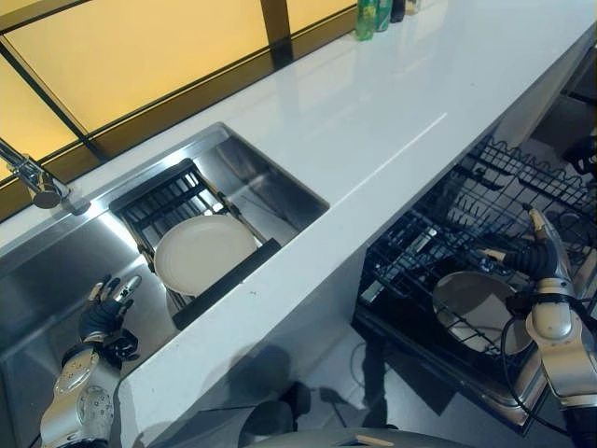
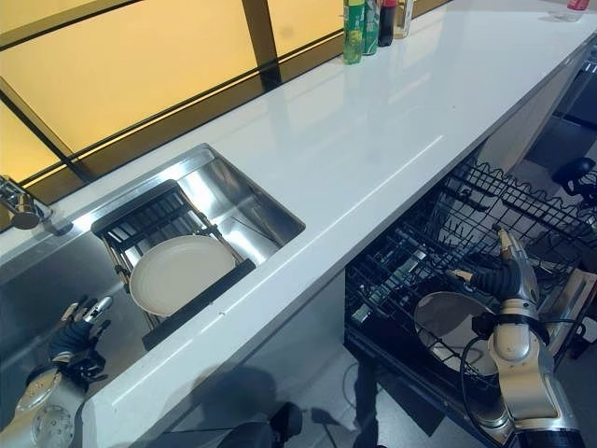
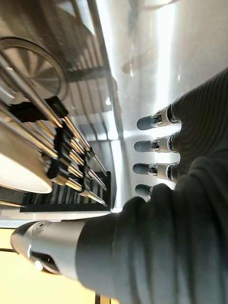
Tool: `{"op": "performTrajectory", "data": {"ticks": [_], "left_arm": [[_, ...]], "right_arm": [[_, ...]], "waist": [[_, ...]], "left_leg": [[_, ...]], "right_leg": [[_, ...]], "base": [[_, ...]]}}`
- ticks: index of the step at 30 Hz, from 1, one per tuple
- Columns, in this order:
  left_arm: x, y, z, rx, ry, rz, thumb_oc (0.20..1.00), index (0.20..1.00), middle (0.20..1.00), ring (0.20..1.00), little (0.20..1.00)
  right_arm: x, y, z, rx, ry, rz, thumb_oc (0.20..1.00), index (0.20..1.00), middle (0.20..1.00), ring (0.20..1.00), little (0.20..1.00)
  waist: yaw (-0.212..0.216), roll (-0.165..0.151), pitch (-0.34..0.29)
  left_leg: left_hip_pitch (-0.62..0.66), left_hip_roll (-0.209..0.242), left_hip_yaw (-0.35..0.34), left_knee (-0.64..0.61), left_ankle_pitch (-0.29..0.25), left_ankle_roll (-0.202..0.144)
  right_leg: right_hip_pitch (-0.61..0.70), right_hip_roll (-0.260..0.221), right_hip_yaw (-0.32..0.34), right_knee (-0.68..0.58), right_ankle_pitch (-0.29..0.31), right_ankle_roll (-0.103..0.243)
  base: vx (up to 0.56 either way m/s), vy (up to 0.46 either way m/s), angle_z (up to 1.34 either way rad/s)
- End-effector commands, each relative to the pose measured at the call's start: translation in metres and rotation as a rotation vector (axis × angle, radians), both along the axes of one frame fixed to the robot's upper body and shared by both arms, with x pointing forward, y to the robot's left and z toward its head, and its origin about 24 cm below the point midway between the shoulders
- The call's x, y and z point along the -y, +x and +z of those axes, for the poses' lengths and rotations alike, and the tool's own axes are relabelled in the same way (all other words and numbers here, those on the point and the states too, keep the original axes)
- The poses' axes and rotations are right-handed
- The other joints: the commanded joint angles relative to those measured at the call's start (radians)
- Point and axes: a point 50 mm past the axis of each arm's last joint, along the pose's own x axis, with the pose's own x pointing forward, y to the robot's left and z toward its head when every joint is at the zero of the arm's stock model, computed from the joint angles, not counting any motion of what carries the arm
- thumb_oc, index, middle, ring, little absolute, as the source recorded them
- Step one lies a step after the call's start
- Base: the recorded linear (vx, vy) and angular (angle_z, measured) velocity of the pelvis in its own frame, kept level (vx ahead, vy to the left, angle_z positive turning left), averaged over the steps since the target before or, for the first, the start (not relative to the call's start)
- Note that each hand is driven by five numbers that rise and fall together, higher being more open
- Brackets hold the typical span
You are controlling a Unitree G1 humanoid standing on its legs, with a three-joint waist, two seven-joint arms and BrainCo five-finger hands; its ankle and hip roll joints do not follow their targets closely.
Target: Pick up plates and place into dishwasher.
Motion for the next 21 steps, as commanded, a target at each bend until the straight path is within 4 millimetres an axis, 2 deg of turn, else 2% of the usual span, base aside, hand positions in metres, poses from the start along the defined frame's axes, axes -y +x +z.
{"op": "performTrajectory", "data": {"ticks": [1,7,9,11,12,15,17,21], "left_arm": [[-0.005,0.006,0.015,0.039,0.029,-0.064,1.0,1.0,1.0,1.0,1.0],[-0.007,0.005,0.01,0.017,0.016,-0.036,1.0,1.0,1.0,1.0,1.0],[-0.013,0.003,0.012,0.009,0.064,0.01,1.0,1.0,1.0,1.0,1.0],[-0.026,0.0,0.023,0.022,0.216,0.145,1.0,1.0,1.0,1.0,1.0],[-0.034,-0.002,0.032,0.025,0.315,0.219,1.0,1.0,1.0,1.0,1.0],[-0.056,-0.009,0.076,0.083,0.686,0.421,1.0,1.0,1.0,1.0,1.0],[-0.059,-0.009,0.099,0.134,0.844,0.483,1.0,1.0,1.0,1.0,1.0],[-0.056,-0.003,0.132,0.21,1.094,0.5,1.0,1.0,1.0,1.0,1.0]], "right_arm": [[0.0,0.007,0.035,0.136,-0.085,0.052,1.0,1.0,1.0,1.0,1.0],[0.004,0.005,0.034,0.123,-0.089,0.033,1.0,1.0,1.0,1.0,1.0],[0.004,0.004,0.033,0.12,-0.087,0.031,1.0,1.0,1.0,1.0,1.0],[0.004,0.003,0.033,0.116,-0.081,0.029,1.0,1.0,1.0,1.0,1.0],[0.004,0.003,0.032,0.115,-0.078,0.028,1.0,1.0,1.0,1.0,1.0],[0.004,0.0,0.028,0.11,-0.069,0.026,1.0,1.0,1.0,1.0,1.0],[0.004,0.0,0.025,0.109,-0.058,0.029,1.0,1.0,1.0,1.0,1.0],[0.001,0.001,0.022,0.098,-0.046,0.048,1.0,1.0,1.0,1.0,1.0]], "waist": [[0.019,0.022,-0.052],[0.01,0.03,-0.056],[0.009,0.031,-0.056],[0.006,0.027,-0.059],[0.005,0.024,-0.061],[0.002,0.011,-0.067],[-0.001,0.003,-0.07],[-0.013,-0.001,-0.074]], "left_leg": [[-0.099,0.1,-0.018,0.068,0.086,-0.073],[-0.086,0.094,-0.014,0.061,0.081,-0.072],[-0.082,0.093,-0.012,0.058,0.079,-0.072],[-0.075,0.089,-0.012,0.05,0.071,-0.071],[-0.072,0.088,-0.012,0.047,0.069,-0.071],[-0.069,0.087,-0.011,0.042,0.061,-0.073],[-0.069,0.088,-0.008,0.041,0.058,-0.076],[-0.067,0.093,0.0,0.043,0.053,-0.081]], "right_leg": [[-0.097,0.008,0.0,0.204,-0.099,-0.059],[-0.094,0.001,0.002,0.203,-0.098,-0.056],[-0.093,0.0,0.002,0.203,-0.098,-0.054],[-0.094,-0.002,0.002,0.202,-0.097,-0.053],[-0.093,-0.003,0.002,0.201,-0.098,-0.053],[-0.092,-0.004,-0.001,0.201,-0.1,-0.055],[-0.092,-0.004,-0.003,0.202,-0.102,-0.057],[-0.093,-0.002,0.001,0.204,-0.102,-0.056]], "base": [[0.01,0.03,0.01],[0.03,0.019,0.01],[0.0,0.0,0.0],[0.0,0.0,0.0],[0.03,-0.028,-0.01],[0.04,-0.047,0.0],[0.03,-0.05,0.0],[0.04,-0.022,0.0]]}}
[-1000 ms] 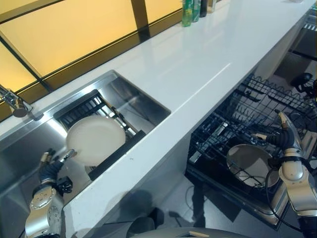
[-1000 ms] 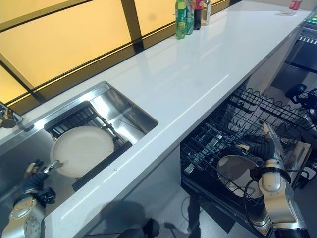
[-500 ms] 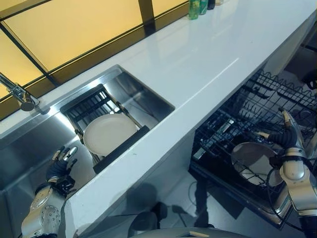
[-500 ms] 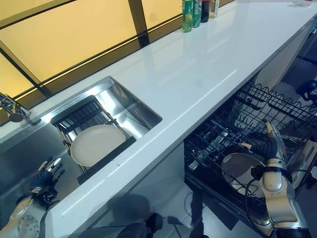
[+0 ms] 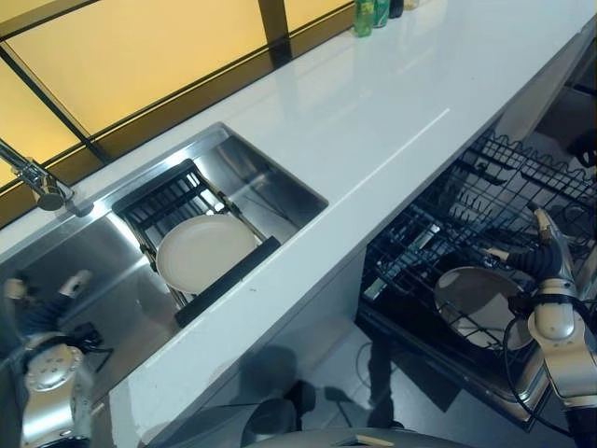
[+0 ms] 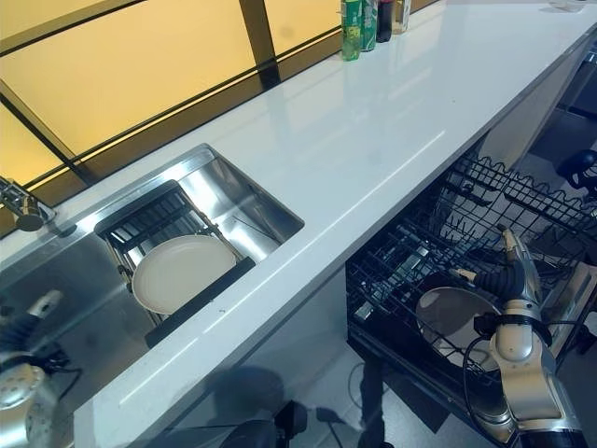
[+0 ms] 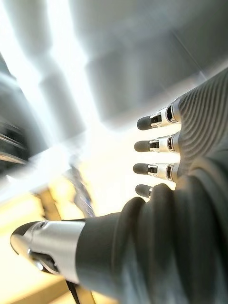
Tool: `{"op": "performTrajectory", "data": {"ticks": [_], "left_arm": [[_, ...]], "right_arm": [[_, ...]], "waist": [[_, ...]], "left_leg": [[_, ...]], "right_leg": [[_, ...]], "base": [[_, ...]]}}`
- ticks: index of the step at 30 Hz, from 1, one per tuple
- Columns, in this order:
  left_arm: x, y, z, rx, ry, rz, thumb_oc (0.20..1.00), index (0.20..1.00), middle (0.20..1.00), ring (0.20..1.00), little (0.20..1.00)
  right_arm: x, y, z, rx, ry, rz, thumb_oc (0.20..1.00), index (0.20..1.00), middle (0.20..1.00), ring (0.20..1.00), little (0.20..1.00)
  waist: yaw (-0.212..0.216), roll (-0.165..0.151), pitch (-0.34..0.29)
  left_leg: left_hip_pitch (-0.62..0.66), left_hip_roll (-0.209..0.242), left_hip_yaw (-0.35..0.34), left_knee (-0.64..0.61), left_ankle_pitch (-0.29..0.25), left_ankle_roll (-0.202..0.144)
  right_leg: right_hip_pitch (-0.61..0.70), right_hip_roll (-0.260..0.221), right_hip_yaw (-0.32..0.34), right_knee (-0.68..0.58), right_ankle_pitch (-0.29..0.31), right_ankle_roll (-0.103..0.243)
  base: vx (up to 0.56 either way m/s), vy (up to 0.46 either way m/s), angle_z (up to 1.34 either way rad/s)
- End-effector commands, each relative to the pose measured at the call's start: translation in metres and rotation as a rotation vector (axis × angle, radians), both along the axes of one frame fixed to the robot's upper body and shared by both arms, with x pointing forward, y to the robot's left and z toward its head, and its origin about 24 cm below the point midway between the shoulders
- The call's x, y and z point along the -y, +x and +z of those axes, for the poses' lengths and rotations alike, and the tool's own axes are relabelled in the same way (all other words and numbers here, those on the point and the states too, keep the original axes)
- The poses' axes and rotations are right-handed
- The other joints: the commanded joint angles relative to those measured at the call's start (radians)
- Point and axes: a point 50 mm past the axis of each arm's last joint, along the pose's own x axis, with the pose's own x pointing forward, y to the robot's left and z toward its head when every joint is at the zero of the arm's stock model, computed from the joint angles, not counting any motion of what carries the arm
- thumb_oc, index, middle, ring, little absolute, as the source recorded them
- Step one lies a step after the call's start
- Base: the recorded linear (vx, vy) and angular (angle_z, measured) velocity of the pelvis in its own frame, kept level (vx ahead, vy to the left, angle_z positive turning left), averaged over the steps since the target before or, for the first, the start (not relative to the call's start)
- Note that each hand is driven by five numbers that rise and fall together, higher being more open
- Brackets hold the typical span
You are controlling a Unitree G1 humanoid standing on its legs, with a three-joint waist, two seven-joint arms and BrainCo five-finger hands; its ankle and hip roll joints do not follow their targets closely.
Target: Pick up plates and place into dishwasher.
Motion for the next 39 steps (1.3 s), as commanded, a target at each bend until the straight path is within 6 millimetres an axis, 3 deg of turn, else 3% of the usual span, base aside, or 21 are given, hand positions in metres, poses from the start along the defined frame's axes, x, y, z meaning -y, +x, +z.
{"op": "performTrajectory", "data": {"ticks": [1,8,11,13,18,24,26,28,34,39], "left_arm": [[0.0,0.013,0.058,0.089,0.353,-0.018,1.0,1.0,1.0,1.0,1.0],[0.019,0.032,0.083,0.03,0.651,-0.122,1.0,1.0,1.0,1.0,1.0],[0.032,0.043,0.081,0.018,0.685,-0.199,1.0,1.0,1.0,1.0,1.0],[0.041,0.051,0.075,0.007,0.669,-0.267,1.0,1.0,1.0,1.0,1.0],[0.052,0.067,0.065,-0.063,0.62,-0.413,1.0,1.0,1.0,1.0,1.0],[0.054,0.078,0.039,-0.239,0.559,-0.491,1.0,1.0,1.0,1.0,1.0],[0.049,0.08,0.033,-0.368,0.692,-0.444,1.0,1.0,1.0,1.0,1.0],[0.042,0.08,0.03,-0.447,0.685,-0.432,1.0,1.0,1.0,1.0,1.0],[0.027,0.072,-0.005,-0.729,0.534,-0.444,1.0,1.0,1.0,1.0,1.0],[0.021,0.069,-0.02,-0.767,0.463,-0.434,1.0,1.0,1.0,1.0,1.0]], "right_arm": [[-0.002,0.006,0.025,0.088,-0.07,0.07,1.0,1.0,1.0,1.0,1.0],[-0.005,0.009,0.039,0.186,-0.091,0.082,1.0,1.0,1.0,1.0,1.0],[-0.012,0.01,0.064,0.388,-0.12,0.105,1.0,1.0,1.0,1.0,1.0],[-0.017,0.01,0.083,0.514,-0.181,0.119,1.0,1.0,1.0,1.0,1.0],[-0.019,0.01,0.11,0.644,-0.238,0.14,1.0,1.0,1.0,1.0,1.0],[-0.023,0.008,0.122,0.677,-0.26,0.158,1.0,1.0,1.0,1.0,1.0],[-0.023,0.01,0.125,0.673,-0.267,0.164,1.0,1.0,1.0,1.0,1.0],[-0.021,0.011,0.128,0.67,-0.271,0.162,1.0,1.0,1.0,1.0,1.0],[-0.023,0.013,0.13,0.671,-0.278,0.158,1.0,1.0,1.0,1.0,1.0],[-0.028,0.018,0.138,0.673,-0.299,0.177,1.0,1.0,1.0,1.0,1.0]], "waist": [[-0.011,-0.017,-0.083],[-0.047,-0.004,-0.072],[-0.064,0.003,-0.065],[-0.07,0.008,-0.059],[-0.078,0.012,-0.057],[-0.08,0.016,-0.055],[-0.082,0.022,-0.047],[-0.079,0.025,-0.039],[-0.065,0.031,-0.02],[-0.07,0.041,-0.002]], "left_leg": [[-0.073,0.089,0.004,0.038,0.052,-0.082],[-0.056,0.092,0.036,0.04,0.03,-0.083],[-0.042,0.084,0.05,0.033,0.006,-0.076],[-0.035,0.079,0.056,0.032,-0.004,-0.071],[-0.022,0.066,0.068,0.028,-0.019,-0.062],[-0.024,0.051,0.07,0.036,-0.027,-0.054],[-0.031,0.044,0.067,0.041,-0.026,-0.052],[-0.036,0.036,0.063,0.042,-0.027,-0.049],[-0.055,0.024,0.051,0.055,-0.025,-0.044],[-0.073,0.023,0.051,0.066,-0.02,-0.045]], "right_leg": [[-0.093,-0.004,0.002,0.19,-0.098,-0.052],[-0.096,-0.008,0.029,0.196,-0.096,-0.043],[-0.102,-0.016,0.042,0.196,-0.09,-0.034],[-0.105,-0.023,0.048,0.195,-0.086,-0.029],[-0.11,-0.037,0.055,0.194,-0.084,-0.015],[-0.118,-0.053,0.051,0.202,-0.084,-0.008],[-0.129,-0.06,0.05,0.211,-0.082,-0.006],[-0.139,-0.067,0.046,0.216,-0.081,-0.004],[-0.152,-0.079,0.035,0.227,-0.08,-0.001],[-0.171,-0.08,0.043,0.243,-0.084,-0.004]], "base": [[0.06,0.021,0.0],[0.08,0.056,-0.05],[0.06,0.089,-0.15],[0.07,0.091,-0.1],[0.07,0.07,-0.13],[0.07,0.081,-0.03],[-0.01,0.1,0.01],[-0.02,0.072,0.01],[0.0,0.051,0.03],[0.0,0.087,0.02]]}}
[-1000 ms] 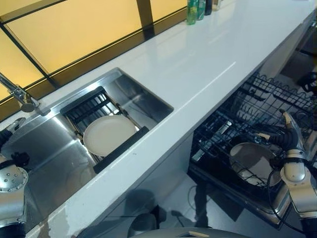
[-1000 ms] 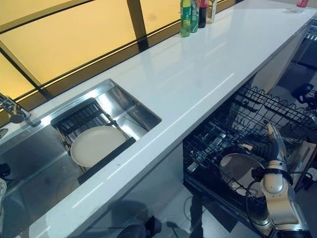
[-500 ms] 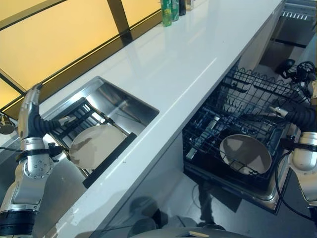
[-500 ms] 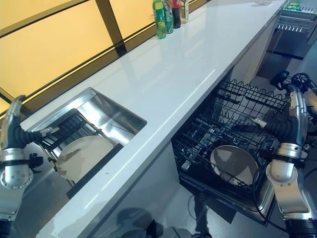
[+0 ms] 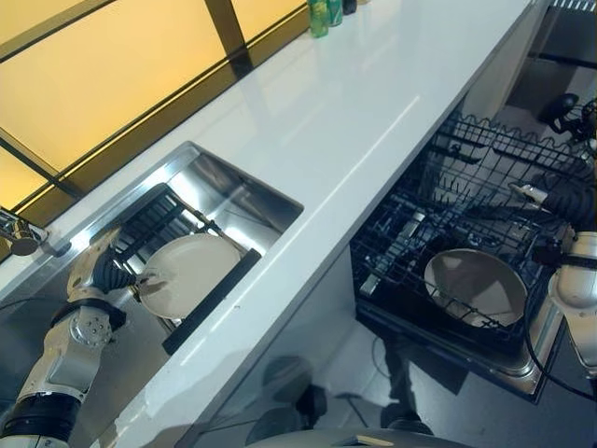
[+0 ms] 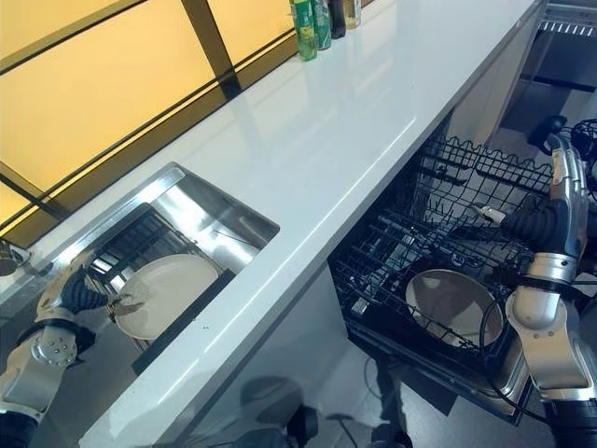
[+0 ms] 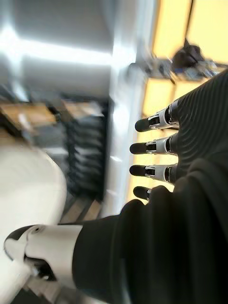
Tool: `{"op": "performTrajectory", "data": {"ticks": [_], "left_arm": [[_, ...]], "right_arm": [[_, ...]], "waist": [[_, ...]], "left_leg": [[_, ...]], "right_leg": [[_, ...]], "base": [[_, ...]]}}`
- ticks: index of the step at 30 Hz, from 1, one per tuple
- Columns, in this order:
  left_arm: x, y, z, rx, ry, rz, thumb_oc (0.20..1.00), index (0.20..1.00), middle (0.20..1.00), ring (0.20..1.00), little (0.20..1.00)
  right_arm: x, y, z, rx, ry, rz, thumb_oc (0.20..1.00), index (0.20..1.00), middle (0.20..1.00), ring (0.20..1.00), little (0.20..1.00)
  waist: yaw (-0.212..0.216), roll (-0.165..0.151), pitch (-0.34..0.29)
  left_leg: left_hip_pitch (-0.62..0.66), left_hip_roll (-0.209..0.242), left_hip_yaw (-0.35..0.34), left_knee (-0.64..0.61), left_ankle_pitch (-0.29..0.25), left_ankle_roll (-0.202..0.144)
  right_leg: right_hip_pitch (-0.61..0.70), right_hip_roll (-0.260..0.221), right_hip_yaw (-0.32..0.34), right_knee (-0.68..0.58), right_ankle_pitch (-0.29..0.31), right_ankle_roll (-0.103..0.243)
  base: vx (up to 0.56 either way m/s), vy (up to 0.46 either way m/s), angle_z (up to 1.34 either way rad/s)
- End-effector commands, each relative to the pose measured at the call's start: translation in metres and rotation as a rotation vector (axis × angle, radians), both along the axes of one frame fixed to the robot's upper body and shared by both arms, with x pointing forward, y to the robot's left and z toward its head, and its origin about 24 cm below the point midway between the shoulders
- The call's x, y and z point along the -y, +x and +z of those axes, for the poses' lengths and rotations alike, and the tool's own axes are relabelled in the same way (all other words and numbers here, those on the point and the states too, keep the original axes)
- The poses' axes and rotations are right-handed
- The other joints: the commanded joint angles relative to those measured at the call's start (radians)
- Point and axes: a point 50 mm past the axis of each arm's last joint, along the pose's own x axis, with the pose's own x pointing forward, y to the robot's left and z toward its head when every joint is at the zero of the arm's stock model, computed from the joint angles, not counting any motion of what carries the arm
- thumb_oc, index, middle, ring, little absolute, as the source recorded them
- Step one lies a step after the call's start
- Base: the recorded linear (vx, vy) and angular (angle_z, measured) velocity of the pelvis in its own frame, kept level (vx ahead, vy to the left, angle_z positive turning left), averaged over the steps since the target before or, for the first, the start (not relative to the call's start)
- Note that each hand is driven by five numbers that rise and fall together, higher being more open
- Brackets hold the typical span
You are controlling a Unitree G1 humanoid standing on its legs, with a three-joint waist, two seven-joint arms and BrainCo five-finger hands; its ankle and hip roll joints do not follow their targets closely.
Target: Pick up plates and place into dishwasher.
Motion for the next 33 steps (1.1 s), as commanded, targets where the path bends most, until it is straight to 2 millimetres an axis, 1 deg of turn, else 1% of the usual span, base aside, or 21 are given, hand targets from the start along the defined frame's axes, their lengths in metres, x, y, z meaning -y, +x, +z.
{"op": "performTrajectory", "data": {"ticks": [1,6,9,11,13,16,18,20,23,28,30,32,33], "left_arm": [[-0.014,0.011,0.02,0.062,0.046,0.034,1.0,1.0,1.0,1.0,1.0],[-0.014,0.015,0.012,0.121,0.036,0.05,1.0,1.0,1.0,1.0,1.0],[-0.013,0.024,0.019,0.202,0.05,0.058,1.0,1.0,1.0,1.0,1.0],[-0.013,0.03,0.028,0.271,0.073,0.061,1.0,1.0,1.0,1.0,1.0],[-0.012,0.038,0.04,0.355,0.107,0.057,1.0,1.0,1.0,1.0,1.0],[-0.013,0.043,0.057,0.446,0.149,0.069,1.0,1.0,1.0,1.0,1.0],[-0.015,0.046,0.071,0.521,0.19,0.085,1.0,1.0,1.0,1.0,1.0],[-0.014,0.049,0.079,0.544,0.201,0.079,1.0,1.0,1.0,1.0,1.0],[-0.009,0.055,0.087,0.54,0.229,0.054,1.0,1.0,1.0,1.0,1.0],[-0.006,0.063,0.088,0.468,0.209,0.032,1.0,1.0,1.0,1.0,1.0],[-0.005,0.066,0.082,0.398,0.185,0.006,1.0,1.0,1.0,1.0,1.0],[-0.006,0.067,0.071,0.276,0.122,0.009,1.0,1.0,1.0,1.0,1.0],[-0.005,0.066,0.059,0.213,0.08,0.009,1.0,1.0,1.0,1.0,1.0]], "right_arm": [[-0.02,0.001,0.045,0.14,-0.134,0.096,1.0,1.0,1.0,1.0,1.0],[-0.022,0.006,0.054,0.145,-0.158,0.109,1.0,1.0,1.0,1.0,1.0],[-0.024,0.009,0.058,0.154,-0.165,0.11,1.0,1.0,1.0,1.0,1.0],[-0.024,0.011,0.061,0.164,-0.167,0.106,1.0,1.0,1.0,1.0,1.0],[-0.025,0.013,0.062,0.182,-0.162,0.101,1.0,1.0,1.0,1.0,1.0],[-0.026,0.014,0.062,0.2,-0.15,0.096,1.0,1.0,1.0,1.0,1.0],[-0.026,0.014,0.061,0.221,-0.137,0.094,1.0,1.0,1.0,1.0,1.0],[-0.027,0.013,0.06,0.231,-0.13,0.095,1.0,1.0,1.0,1.0,1.0],[-0.028,0.013,0.061,0.24,-0.126,0.097,1.0,1.0,1.0,1.0,1.0],[-0.032,0.016,0.066,0.25,-0.132,0.104,1.0,1.0,1.0,1.0,1.0],[-0.033,0.017,0.068,0.252,-0.137,0.103,1.0,1.0,1.0,1.0,1.0],[-0.034,0.017,0.07,0.254,-0.143,0.104,1.0,1.0,1.0,1.0,1.0],[-0.036,0.019,0.073,0.257,-0.148,0.108,1.0,1.0,1.0,1.0,1.0]], "waist": [[0.004,-0.015,-0.008],[-0.018,-0.012,0.017],[-0.03,-0.014,0.035],[-0.039,-0.017,0.052],[-0.047,-0.022,0.074],[-0.054,-0.03,0.094],[-0.059,-0.037,0.114],[-0.063,-0.04,0.124],[-0.066,-0.04,0.135],[-0.073,-0.035,0.151],[-0.074,-0.031,0.157],[-0.076,-0.028,0.163],[-0.077,-0.026,0.169]], "left_leg": [[-0.084,0.047,-0.003,0.106,-0.026,-0.057],[-0.097,0.044,0.005,0.118,-0.025,-0.058],[-0.108,0.041,0.009,0.123,-0.027,-0.056],[-0.119,0.036,0.01,0.128,-0.029,-0.053],[-0.133,0.033,0.013,0.131,-0.03,-0.051],[-0.142,0.028,0.018,0.132,-0.031,-0.044],[-0.152,0.027,0.024,0.129,-0.03,-0.039],[-0.157,0.025,0.029,0.128,-0.028,-0.037],[-0.165,0.023,0.032,0.129,-0.025,-0.035],[-0.175,0.025,0.04,0.132,-0.021,-0.036],[-0.179,0.025,0.041,0.133,-0.02,-0.037],[-0.183,0.026,0.041,0.137,-0.019,-0.037],[-0.186,0.025,0.039,0.139,-0.016,-0.037]], "right_leg": [[-0.117,-0.044,0.0,0.214,-0.077,-0.021],[-0.141,-0.046,0.022,0.235,-0.084,-0.023],[-0.161,-0.048,0.034,0.245,-0.086,-0.022],[-0.179,-0.051,0.044,0.252,-0.085,-0.02],[-0.2,-0.053,0.054,0.254,-0.081,-0.018],[-0.221,-0.055,0.064,0.259,-0.075,-0.015],[-0.235,-0.055,0.07,0.259,-0.068,-0.011],[-0.24,-0.055,0.074,0.256,-0.063,-0.009],[-0.247,-0.056,0.078,0.256,-0.058,-0.008],[-0.255,-0.058,0.084,0.257,-0.058,-0.008],[-0.256,-0.057,0.087,0.256,-0.058,-0.008],[-0.258,-0.056,0.089,0.257,-0.059,-0.009],[-0.26,-0.056,0.092,0.259,-0.059,-0.01]], "base": [[0.02,0.101,0.0],[0.01,0.099,-0.02],[-0.02,0.062,-0.01],[-0.06,0.041,-0.03],[-0.11,-0.002,-0.11],[-0.08,-0.028,-0.05],[-0.09,-0.057,-0.01],[-0.05,-0.032,0.0],[-0.01,-0.004,-0.06],[-0.01,0.005,-0.04],[0.0,0.0,0.0],[-0.01,0.02,0.0],[-0.01,0.039,0.0]]}}
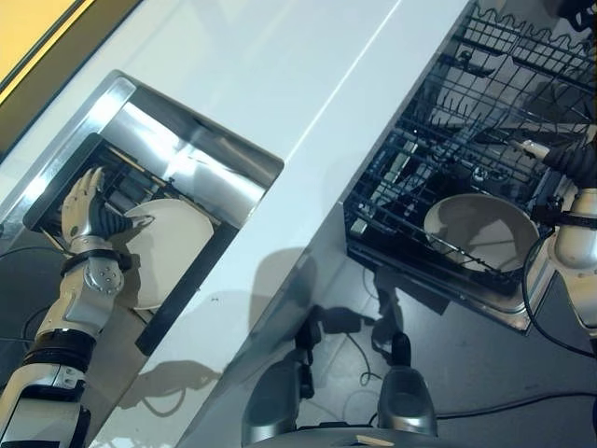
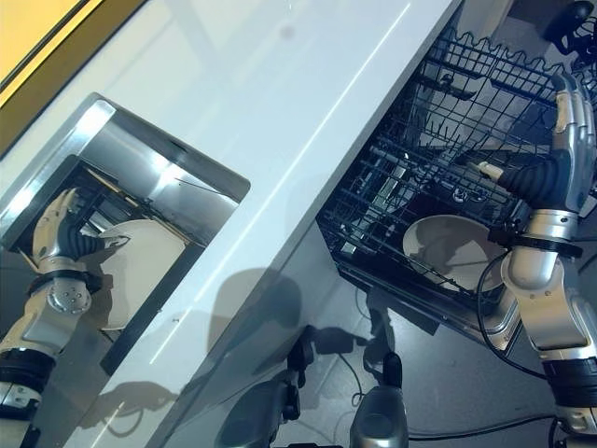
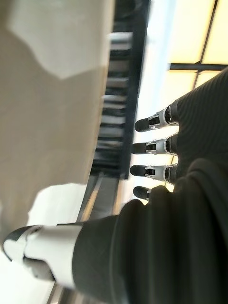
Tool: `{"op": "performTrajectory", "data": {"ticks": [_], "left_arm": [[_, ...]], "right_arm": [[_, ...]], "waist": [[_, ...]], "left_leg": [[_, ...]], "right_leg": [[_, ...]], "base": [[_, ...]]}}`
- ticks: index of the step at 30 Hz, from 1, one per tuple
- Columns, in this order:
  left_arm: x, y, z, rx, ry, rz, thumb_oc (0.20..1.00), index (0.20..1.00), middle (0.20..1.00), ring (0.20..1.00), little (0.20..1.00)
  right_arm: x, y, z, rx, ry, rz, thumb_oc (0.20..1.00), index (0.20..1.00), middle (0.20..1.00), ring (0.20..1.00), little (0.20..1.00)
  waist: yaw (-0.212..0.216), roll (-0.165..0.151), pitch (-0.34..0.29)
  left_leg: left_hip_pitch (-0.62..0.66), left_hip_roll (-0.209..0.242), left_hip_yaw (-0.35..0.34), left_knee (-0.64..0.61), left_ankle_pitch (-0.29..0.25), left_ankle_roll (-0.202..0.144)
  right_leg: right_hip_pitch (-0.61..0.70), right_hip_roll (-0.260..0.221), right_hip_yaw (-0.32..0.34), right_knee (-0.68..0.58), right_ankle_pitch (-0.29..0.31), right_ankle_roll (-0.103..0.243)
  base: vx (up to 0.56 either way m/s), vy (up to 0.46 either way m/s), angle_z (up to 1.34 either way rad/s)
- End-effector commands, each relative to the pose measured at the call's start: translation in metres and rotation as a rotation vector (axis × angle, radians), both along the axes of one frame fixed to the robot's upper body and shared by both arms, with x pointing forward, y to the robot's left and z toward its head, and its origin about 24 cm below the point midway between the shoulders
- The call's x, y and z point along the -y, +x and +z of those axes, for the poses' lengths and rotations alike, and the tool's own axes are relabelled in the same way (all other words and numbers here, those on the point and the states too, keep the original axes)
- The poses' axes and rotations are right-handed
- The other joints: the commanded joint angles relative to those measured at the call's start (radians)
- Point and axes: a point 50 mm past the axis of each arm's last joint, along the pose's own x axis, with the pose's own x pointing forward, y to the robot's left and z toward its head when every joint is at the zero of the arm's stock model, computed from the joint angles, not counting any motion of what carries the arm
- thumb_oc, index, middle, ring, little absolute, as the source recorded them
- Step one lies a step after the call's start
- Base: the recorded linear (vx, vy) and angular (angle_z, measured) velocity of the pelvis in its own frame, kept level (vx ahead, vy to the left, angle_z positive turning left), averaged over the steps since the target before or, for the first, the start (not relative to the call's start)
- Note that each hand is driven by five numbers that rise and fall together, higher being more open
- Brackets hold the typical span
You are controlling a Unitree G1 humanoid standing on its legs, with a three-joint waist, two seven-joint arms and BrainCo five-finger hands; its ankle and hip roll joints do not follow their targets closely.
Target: Pick up plates and place into dishwasher.
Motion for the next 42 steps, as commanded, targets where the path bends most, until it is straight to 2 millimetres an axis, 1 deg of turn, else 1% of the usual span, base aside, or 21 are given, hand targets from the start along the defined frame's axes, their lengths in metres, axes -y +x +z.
{"op": "performTrajectory", "data": {"ticks": [1,4,8,13,17,20,25,27,30,33,34,39,42], "left_arm": [[-0.015,-0.001,-0.006,-0.176,-0.036,0.029,1.0,1.0,1.0,1.0,1.0],[-0.022,-0.006,-0.029,-0.308,-0.128,0.067,1.0,1.0,1.0,1.0,1.0],[-0.028,-0.009,-0.044,-0.441,-0.215,0.092,1.0,1.0,1.0,1.0,1.0],[-0.038,-0.015,-0.052,-0.544,-0.281,0.137,1.0,1.0,1.0,1.0,1.0],[-0.04,-0.022,-0.062,-0.709,-0.33,0.125,1.0,1.0,1.0,1.0,1.0],[-0.034,-0.025,-0.071,-0.795,-0.402,0.053,1.0,1.0,1.0,1.0,1.0],[-0.027,-0.026,-0.07,-0.813,-0.504,-0.047,1.0,1.0,1.0,1.0,1.0],[-0.024,-0.026,-0.07,-0.801,-0.57,-0.089,1.0,1.0,1.0,1.0,1.0],[-0.013,-0.025,-0.071,-0.764,-0.711,-0.18,1.0,1.0,1.0,1.0,1.0],[0.001,-0.024,-0.069,-0.729,-0.885,-0.326,1.0,1.0,1.0,1.0,1.0],[0.005,-0.024,-0.068,-0.727,-0.915,-0.363,1.0,1.0,1.0,1.0,1.0],[0.019,-0.03,-0.066,-0.787,-0.952,-0.529,1.0,1.0,1.0,1.0,1.0],[0.018,-0.035,-0.064,-0.807,-0.933,-0.554,1.0,1.0,1.0,1.0,1.0]], "right_arm": [[-0.015,-0.003,0.035,0.13,-0.064,0.047,1.0,1.0,1.0,1.0,1.0],[-0.019,-0.001,0.04,0.135,-0.071,0.053,1.0,1.0,1.0,1.0,1.0],[-0.022,-0.001,0.045,0.14,-0.076,0.062,1.0,1.0,1.0,1.0,1.0],[-0.024,-0.001,0.047,0.149,-0.073,0.067,1.0,1.0,1.0,1.0,1.0],[-0.025,-0.002,0.051,0.159,-0.079,0.073,1.0,1.0,1.0,1.0,1.0],[-0.025,-0.002,0.053,0.157,-0.085,0.073,1.0,1.0,1.0,1.0,1.0],[-0.023,-0.002,0.052,0.137,-0.103,0.073,1.0,1.0,1.0,1.0,1.0],[-0.021,-0.004,0.052,0.129,-0.108,0.074,1.0,1.0,1.0,1.0,1.0],[-0.02,-0.004,0.05,0.112,-0.111,0.07,1.0,1.0,1.0,1.0,1.0],[-0.017,-0.004,0.046,0.096,-0.115,0.065,1.0,1.0,1.0,1.0,1.0],[-0.016,-0.004,0.045,0.092,-0.115,0.064,1.0,1.0,1.0,1.0,1.0],[-0.013,-0.004,0.037,0.067,-0.12,0.062,1.0,1.0,1.0,1.0,1.0],[-0.011,-0.005,0.032,0.051,-0.12,0.06,1.0,1.0,1.0,1.0,1.0]], "waist": [[-0.019,-0.013,-0.044],[-0.025,-0.015,-0.035],[-0.031,-0.017,-0.028],[-0.03,-0.018,-0.023],[-0.031,-0.009,-0.023],[-0.031,0.002,-0.025],[-0.033,0.028,-0.045],[-0.033,0.035,-0.052],[-0.031,0.047,-0.069],[-0.029,0.06,-0.085],[-0.028,0.063,-0.09],[-0.023,0.084,-0.118],[-0.019,0.094,-0.134]], "left_leg": [[-0.081,0.036,0.007,0.107,-0.029,-0.056],[-0.082,0.038,0.009,0.109,-0.029,-0.054],[-0.087,0.038,0.011,0.112,-0.028,-0.052],[-0.09,0.037,0.012,0.109,-0.028,-0.048],[-0.089,0.033,0.011,0.104,-0.026,-0.047],[-0.081,0.03,0.011,0.1,-0.027,-0.047],[-0.053,0.025,0.016,0.084,-0.029,-0.048],[-0.045,0.021,0.014,0.079,-0.029,-0.049],[-0.028,0.02,0.015,0.069,-0.032,-0.048],[-0.012,0.016,0.015,0.061,-0.034,-0.048],[-0.007,0.016,0.016,0.06,-0.035,-0.048],[0.021,0.009,0.016,0.052,-0.041,-0.046],[0.037,0.006,0.017,0.045,-0.043,-0.046]], "right_leg": [[-0.104,-0.038,0.037,0.162,-0.053,-0.021],[-0.109,-0.037,0.041,0.164,-0.053,-0.022],[-0.116,-0.034,0.043,0.166,-0.053,-0.023],[-0.119,-0.032,0.038,0.164,-0.052,-0.024],[-0.12,-0.033,0.036,0.163,-0.052,-0.023],[-0.117,-0.035,0.036,0.163,-0.052,-0.023],[-0.094,-0.042,0.029,0.154,-0.057,-0.02],[-0.085,-0.043,0.029,0.15,-0.06,-0.019],[-0.075,-0.045,0.025,0.148,-0.063,-0.02],[-0.067,-0.048,0.02,0.15,-0.067,-0.019],[-0.064,-0.048,0.019,0.15,-0.068,-0.018],[-0.043,-0.056,0.01,0.148,-0.067,-0.015],[-0.031,-0.059,0.003,0.147,-0.069,-0.014]], "base": [[-0.01,0.035,-0.02],[0.0,0.006,-0.01],[0.0,0.0,0.0],[-0.02,-0.007,0.0],[-0.01,0.005,0.0],[-0.01,0.021,0.0],[0.03,0.056,0.01],[0.04,0.041,0.01],[0.05,0.026,0.03],[0.04,0.025,0.01],[0.05,0.016,-0.01],[0.06,0.016,0.04],[0.06,0.004,0.01]]}}
